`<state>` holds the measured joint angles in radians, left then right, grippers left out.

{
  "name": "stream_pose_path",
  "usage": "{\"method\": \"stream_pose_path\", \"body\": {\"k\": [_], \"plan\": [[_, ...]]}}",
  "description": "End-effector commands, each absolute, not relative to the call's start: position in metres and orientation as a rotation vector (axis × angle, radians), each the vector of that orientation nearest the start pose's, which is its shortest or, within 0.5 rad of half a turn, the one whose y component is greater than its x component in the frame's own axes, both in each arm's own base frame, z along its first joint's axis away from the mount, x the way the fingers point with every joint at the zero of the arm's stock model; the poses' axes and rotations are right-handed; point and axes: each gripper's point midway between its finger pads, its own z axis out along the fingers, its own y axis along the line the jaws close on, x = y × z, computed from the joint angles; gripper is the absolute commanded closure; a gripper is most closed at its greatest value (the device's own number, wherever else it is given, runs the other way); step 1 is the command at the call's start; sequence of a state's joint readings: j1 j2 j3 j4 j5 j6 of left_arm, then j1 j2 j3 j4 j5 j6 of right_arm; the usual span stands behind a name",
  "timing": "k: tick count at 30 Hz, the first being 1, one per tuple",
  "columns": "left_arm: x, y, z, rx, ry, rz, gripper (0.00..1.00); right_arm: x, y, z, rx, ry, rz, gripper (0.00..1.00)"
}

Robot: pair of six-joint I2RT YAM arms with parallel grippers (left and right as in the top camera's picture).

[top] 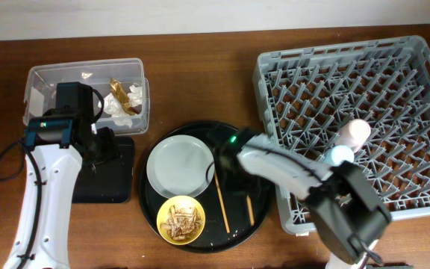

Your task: Sort waste into correct bins and load items into the dishwasher rack

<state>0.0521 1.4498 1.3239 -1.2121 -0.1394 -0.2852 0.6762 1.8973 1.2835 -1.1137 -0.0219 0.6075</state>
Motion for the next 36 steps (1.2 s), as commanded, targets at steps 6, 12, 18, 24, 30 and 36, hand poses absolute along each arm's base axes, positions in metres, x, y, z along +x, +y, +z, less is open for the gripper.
{"method": "stream_pose_path", "body": {"k": [6,12,18,24,30,36], "plan": [[0.293,0.041,0.171,-0.532,2.825,0.166,0.35,0.306,0.127,0.167,-0.239,3.023,-0.005,0.96],[0.293,0.041,0.171,-0.532,2.825,0.166,0.35,0.306,0.077,0.138,-0.087,3.113,-0.051,0.96],[0.293,0.041,0.171,-0.531,2.825,0.166,0.35,0.293,0.082,0.095,-0.183,3.166,0.019,0.96],[0.293,0.041,0.171,-0.532,2.825,0.166,0.35,0.3,0.082,0.107,-0.179,3.132,0.018,0.67],[0.293,0.041,0.171,-0.531,2.825,0.166,0.35,0.313,0.12,0.189,-0.193,2.93,0.292,0.57],[0.293,0.041,0.171,-0.532,2.825,0.166,0.34,0.287,0.175,0.179,-0.368,2.966,0.529,0.01]]}}
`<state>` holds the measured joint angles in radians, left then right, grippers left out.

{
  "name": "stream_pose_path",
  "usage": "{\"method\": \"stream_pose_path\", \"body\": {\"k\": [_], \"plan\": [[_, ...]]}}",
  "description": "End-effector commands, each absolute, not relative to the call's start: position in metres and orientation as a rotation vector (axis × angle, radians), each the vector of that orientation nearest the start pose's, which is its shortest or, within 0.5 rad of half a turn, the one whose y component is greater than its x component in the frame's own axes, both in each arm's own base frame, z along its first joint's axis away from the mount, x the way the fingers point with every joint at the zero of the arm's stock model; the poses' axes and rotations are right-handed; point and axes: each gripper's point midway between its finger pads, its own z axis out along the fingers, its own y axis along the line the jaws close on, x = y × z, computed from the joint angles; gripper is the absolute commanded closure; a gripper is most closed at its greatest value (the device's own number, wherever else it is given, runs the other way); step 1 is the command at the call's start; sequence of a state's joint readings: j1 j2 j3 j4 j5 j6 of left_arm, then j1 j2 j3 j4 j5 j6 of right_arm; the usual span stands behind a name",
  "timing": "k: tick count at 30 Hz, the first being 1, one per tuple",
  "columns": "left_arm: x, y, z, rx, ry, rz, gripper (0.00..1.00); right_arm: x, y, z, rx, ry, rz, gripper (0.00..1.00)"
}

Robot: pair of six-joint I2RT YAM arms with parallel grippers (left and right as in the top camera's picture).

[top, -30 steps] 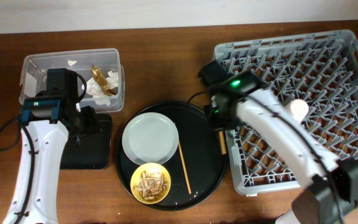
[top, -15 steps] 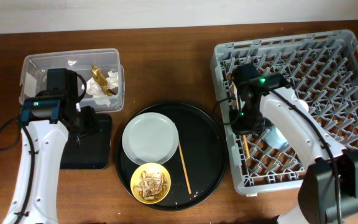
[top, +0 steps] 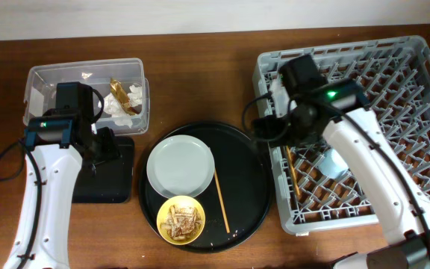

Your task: Sort waste into correct bins and load items into the dishwasher rack

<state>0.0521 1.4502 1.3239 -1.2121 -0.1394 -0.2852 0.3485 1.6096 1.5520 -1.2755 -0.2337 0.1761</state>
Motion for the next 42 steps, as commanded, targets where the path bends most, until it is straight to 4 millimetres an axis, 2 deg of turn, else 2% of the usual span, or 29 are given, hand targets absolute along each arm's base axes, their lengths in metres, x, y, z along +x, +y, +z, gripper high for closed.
{"method": "stream_pose_path", "body": {"k": [1,3,7,13,15,16,19,22,25,31,33,34,38,40,42], "plan": [[0.293,0.041,0.171,-0.532,2.825,0.166,0.35,0.282,0.183,0.171,-0.407,2.982,0.527,0.01],[0.293,0.041,0.171,-0.532,2.825,0.166,0.35,0.274,0.195,0.158,-0.474,2.994,0.524,0.01],[0.293,0.041,0.171,-0.532,2.825,0.166,0.35,0.251,0.218,0.108,-0.508,3.064,0.408,0.03],[0.293,0.041,0.171,-0.532,2.825,0.166,0.35,0.229,0.235,0.046,-0.553,3.133,0.197,0.1],[0.293,0.041,0.171,-0.532,2.825,0.166,0.35,0.225,0.243,0.034,-0.592,3.14,0.176,0.12],[0.293,0.041,0.171,-0.532,2.825,0.166,0.35,0.223,0.245,0.028,-0.592,3.147,0.158,0.17],[0.293,0.041,0.171,-0.532,2.825,0.166,0.35,0.217,0.248,0.01,-0.511,3.193,0.085,0.22],[0.293,0.041,0.171,-0.532,2.824,0.166,0.35,0.215,0.244,-0.005,-0.423,3.232,0.016,0.34],[0.293,0.041,0.171,-0.532,2.824,0.166,0.35,0.215,0.24,-0.011,-0.383,3.243,-0.028,0.41],[0.293,0.041,0.171,-0.531,2.825,0.166,0.34,0.215,0.241,-0.013,-0.384,3.245,-0.022,0.8],[0.293,0.041,0.171,-0.532,2.824,0.166,0.34,0.214,0.241,-0.013,-0.384,3.246,-0.021,0.86],[0.293,0.041,0.171,-0.531,2.825,0.166,0.35,0.214,0.242,-0.013,-0.385,3.251,-0.012,0.96],[0.293,0.041,0.171,-0.532,2.825,0.166,0.35,0.212,0.243,-0.009,-0.379,3.264,0.015,0.96],[0.293,0.041,0.171,-0.532,2.825,0.166,0.35,0.223,0.24,0.01,-0.366,3.235,0.031,0.96],[0.293,0.041,0.171,-0.531,2.825,0.166,0.35,0.242,0.235,0.041,-0.368,3.171,0.054,0.96]]}}
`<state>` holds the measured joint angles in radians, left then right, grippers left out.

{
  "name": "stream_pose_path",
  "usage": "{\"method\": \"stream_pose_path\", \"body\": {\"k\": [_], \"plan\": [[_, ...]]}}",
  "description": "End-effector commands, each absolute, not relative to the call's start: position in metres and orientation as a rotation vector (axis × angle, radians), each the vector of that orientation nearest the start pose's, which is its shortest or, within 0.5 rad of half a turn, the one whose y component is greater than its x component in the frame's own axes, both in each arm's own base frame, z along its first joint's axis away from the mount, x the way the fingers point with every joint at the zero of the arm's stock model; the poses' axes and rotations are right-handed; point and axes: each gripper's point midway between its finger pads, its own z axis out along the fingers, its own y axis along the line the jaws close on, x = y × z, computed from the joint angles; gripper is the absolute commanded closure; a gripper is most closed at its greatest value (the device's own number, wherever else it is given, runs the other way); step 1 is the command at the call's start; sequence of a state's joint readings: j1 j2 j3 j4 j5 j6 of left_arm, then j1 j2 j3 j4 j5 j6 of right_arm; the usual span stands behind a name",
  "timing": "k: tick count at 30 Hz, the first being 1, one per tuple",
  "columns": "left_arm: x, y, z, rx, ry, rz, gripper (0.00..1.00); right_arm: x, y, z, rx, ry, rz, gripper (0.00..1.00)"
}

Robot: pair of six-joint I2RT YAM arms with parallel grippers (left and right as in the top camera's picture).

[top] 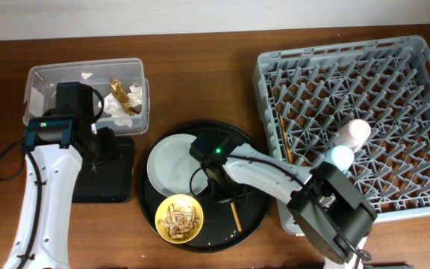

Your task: Sort waste into correct bins and load items into the dishwasher rack

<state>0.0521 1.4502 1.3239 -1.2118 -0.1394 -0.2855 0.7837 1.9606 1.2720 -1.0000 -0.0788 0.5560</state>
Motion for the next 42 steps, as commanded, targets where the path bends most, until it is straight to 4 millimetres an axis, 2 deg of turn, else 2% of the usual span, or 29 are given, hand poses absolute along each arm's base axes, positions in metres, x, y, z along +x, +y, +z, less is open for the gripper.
{"method": "stream_pose_path", "body": {"k": [1,2,4,5,8,11,13,19,20,23,24,26,29,31,33,35,38,42], "plan": [[0.293,0.041,0.171,-0.531,2.825,0.166,0.35,0.253,0.23,0.063,-0.379,3.126,0.073,0.96],[0.293,0.041,0.171,-0.532,2.825,0.166,0.35,0.263,0.225,0.087,-0.42,3.078,0.104,0.96],[0.293,0.041,0.171,-0.532,2.825,0.166,0.34,0.276,0.212,0.121,-0.466,3.017,0.126,0.96],[0.293,0.041,0.171,-0.532,2.825,0.166,0.35,0.286,0.19,0.146,-0.436,2.977,0.084,0.96],[0.293,0.041,0.171,-0.531,2.825,0.166,0.35,0.297,0.151,0.164,-0.357,2.958,-0.012,0.96],[0.293,0.041,0.171,-0.531,2.825,0.166,0.35,0.302,0.114,0.156,-0.285,3.018,-0.081,0.96],[0.293,0.041,0.171,-0.531,2.825,0.166,0.35,0.303,0.097,0.145,-0.238,3.057,-0.1,0.96],[0.293,0.041,0.171,-0.532,2.825,0.166,0.35,0.297,0.081,0.105,-0.259,3.124,-0.127,0.95],[0.293,0.041,0.171,-0.531,2.825,0.166,0.35,0.298,0.081,0.104,-0.259,3.122,-0.127,0.85],[0.293,0.041,0.171,-0.531,2.825,0.166,0.35,0.302,0.082,0.107,-0.256,3.103,-0.126,0.63],[0.293,0.041,0.171,-0.532,2.825,0.166,0.35,0.303,0.082,0.109,-0.255,3.097,-0.123,0.59],[0.293,0.041,0.171,-0.531,2.825,0.166,0.34,0.306,0.083,0.119,-0.251,3.077,-0.115,0.58],[0.293,0.042,0.171,-0.532,2.825,0.169,0.34,0.314,0.09,0.151,-0.224,3.01,-0.064,0.58],[0.292,0.045,0.171,-0.536,2.822,0.201,0.34,0.312,0.114,0.172,-0.259,2.965,0.109,0.57],[0.292,0.046,0.172,-0.536,2.821,0.205,0.34,0.301,0.143,0.183,-0.33,2.944,0.285,0.58],[0.292,0.046,0.172,-0.536,2.822,0.206,0.32,0.288,0.167,0.181,-0.424,2.953,0.353,0.57],[0.291,0.046,0.171,-0.536,2.823,0.205,0.3,0.268,0.2,0.172,-0.582,2.951,0.361,0.57],[0.291,0.046,0.171,-0.536,2.823,0.205,0.3,0.245,0.241,0.153,-0.675,2.954,0.383,0.54]]}}
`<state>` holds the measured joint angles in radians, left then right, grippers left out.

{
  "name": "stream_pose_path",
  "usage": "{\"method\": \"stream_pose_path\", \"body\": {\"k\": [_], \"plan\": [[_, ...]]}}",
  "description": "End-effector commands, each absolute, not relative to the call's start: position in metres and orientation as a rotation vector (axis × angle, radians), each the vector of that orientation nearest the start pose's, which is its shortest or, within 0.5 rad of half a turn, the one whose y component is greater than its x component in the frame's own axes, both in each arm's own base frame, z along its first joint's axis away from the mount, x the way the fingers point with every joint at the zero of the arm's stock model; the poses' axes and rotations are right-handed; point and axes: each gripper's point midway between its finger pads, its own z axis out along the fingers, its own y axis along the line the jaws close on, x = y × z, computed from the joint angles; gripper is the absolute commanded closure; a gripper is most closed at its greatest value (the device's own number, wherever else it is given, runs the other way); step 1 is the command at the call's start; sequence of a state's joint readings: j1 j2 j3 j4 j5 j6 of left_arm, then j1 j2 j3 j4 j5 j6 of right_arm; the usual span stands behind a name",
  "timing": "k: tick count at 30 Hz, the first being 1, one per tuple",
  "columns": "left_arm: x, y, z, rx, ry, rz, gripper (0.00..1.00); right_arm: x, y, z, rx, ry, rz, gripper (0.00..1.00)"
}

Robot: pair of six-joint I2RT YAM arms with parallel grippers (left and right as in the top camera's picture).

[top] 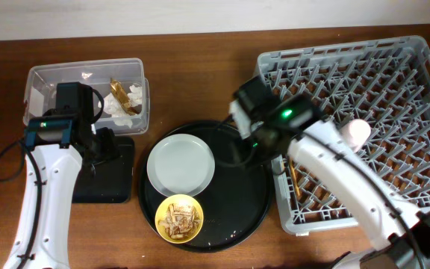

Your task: Sort waste into correct bins and load items into the dishwasher rack

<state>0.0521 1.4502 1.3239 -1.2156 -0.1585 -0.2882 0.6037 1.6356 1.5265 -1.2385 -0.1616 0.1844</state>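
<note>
My right gripper point(278, 152) hangs over the left edge of the grey dishwasher rack point(364, 82), its fingers hidden under the wrist. A wooden chopstick point(293, 179) sticks out from below it, over the rack's left columns, and seems to be held. On the black round tray point(234, 217) lie a white plate point(181, 164) and a yellow bowl point(179, 218) of food scraps. No chopstick is left on the tray. My left gripper point(103, 142) hovers over the black bin point(110, 187); its jaws blend into the dark bin.
A clear plastic bin point(58, 78) at the back left holds crumpled wrappers. A white, pink-tipped cup point(357, 132) stands in the rack beside my right arm. The rack fills the right side of the table.
My right gripper was down on the tray at the last chopstick near the bowl. It is now at the rack's left edge with a chopstick below it, and the tray has none.
Two chopsticks lay on the tray with my right gripper above them. Then the gripper was at the rack with one chopstick, one staying on the tray. Then that one lay in the rack and the gripper was back on the tray. Now the second is over the rack. The left arm stayed still.
</note>
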Motion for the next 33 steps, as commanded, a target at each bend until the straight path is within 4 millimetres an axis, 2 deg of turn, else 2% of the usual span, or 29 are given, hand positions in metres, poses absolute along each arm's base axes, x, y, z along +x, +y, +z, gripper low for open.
{"method": "stream_pose_path", "body": {"k": [1,5,10,15,18,21,23,25,27,28,29,32,33], "plan": [[0.291,0.046,0.171,-0.536,2.823,0.205,0.3,0.239,0.248,0.146,-0.688,2.963,0.382,0.54],[0.291,0.046,0.171,-0.536,2.823,0.205,0.3,0.212,0.276,0.111,-0.77,2.993,0.371,0.53],[0.292,0.046,0.171,-0.536,2.822,0.205,0.3,0.195,0.292,0.071,-0.771,3.034,0.355,0.54],[0.292,0.046,0.172,-0.536,2.822,0.205,0.3,0.185,0.301,0.045,-0.777,3.049,0.389,0.54],[0.292,0.046,0.171,-0.536,2.822,0.203,0.29,0.183,0.303,0.039,-0.785,3.059,0.379,0.54],[0.293,0.033,0.17,-0.525,2.839,0.101,0.28,0.191,0.299,0.048,-0.753,3.036,0.386,0.55],[0.294,0.022,0.169,-0.506,2.851,0.008,0.28,0.206,0.293,0.072,-0.686,2.986,0.431,0.55],[0.294,0.005,0.169,-0.393,2.875,-0.095,0.28,0.222,0.279,0.098,-0.608,2.936,0.453,0.54],[0.293,-0.015,0.168,-0.297,2.895,-0.165,0.28,0.237,0.252,0.119,-0.496,2.912,0.443,0.53],[0.29,-0.027,0.166,-0.247,2.911,-0.192,0.28,0.244,0.233,0.13,-0.451,2.903,0.43,0.53],[0.288,-0.037,0.164,-0.209,2.923,-0.214,0.28,0.247,0.221,0.135,-0.436,2.899,0.42,0.51],[0.273,-0.071,0.151,-0.085,2.983,-0.259,0.28,0.254,0.168,0.149,-0.325,2.917,0.343,0.46],[0.266,-0.08,0.146,-0.065,3.003,-0.261,0.28,0.255,0.157,0.151,-0.304,2.923,0.332,0.46]]}}
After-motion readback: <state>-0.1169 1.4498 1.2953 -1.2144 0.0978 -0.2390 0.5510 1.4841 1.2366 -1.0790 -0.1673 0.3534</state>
